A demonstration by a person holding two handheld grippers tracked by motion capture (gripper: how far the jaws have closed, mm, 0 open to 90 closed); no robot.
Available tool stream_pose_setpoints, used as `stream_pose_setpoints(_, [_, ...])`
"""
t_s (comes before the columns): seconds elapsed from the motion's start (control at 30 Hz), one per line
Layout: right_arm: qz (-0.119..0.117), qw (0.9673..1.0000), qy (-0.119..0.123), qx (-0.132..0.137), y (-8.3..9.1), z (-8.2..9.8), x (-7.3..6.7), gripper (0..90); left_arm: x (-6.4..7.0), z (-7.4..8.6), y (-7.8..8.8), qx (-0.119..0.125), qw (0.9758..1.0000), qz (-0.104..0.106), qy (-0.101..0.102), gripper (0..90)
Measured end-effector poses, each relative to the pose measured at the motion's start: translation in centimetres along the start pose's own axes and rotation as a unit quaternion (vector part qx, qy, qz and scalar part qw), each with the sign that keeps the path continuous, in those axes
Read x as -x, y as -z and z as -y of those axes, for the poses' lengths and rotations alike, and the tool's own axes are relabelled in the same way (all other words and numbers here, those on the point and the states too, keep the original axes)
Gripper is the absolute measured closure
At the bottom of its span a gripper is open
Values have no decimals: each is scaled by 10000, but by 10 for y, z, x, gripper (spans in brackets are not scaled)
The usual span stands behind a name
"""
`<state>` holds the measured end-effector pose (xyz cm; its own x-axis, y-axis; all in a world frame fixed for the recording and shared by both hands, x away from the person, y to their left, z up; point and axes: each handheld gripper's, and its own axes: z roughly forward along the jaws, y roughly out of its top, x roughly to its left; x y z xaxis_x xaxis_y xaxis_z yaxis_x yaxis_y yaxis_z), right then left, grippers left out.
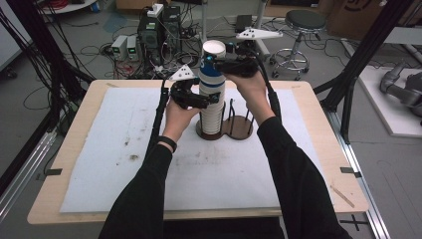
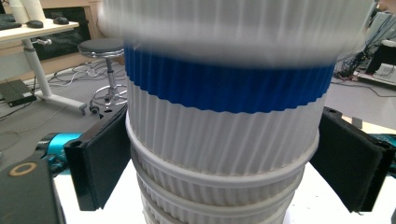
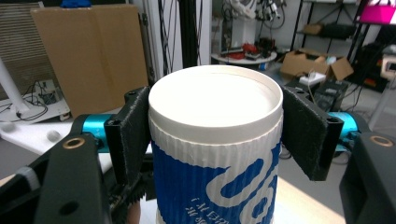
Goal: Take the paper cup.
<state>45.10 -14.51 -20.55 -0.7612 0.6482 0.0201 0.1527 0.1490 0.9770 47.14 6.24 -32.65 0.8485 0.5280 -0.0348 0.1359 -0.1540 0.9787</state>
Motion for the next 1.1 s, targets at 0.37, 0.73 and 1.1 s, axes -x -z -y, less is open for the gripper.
stream_pose_setpoints(0.37, [8, 9984, 174, 531, 19, -26, -10, 301, 1, 0, 0, -6, 10000, -5, -13, 114])
stream_pose_setpoints(0.73, [-68, 9961, 328, 813, 40, -41, -17, 302, 1, -1, -2, -10, 10000, -20, -33, 115])
stream_pose_setpoints(1.1, [-410, 9947, 408, 852, 80, -31, -19, 301, 1, -2, -2, -47, 10000, -29, -44, 115])
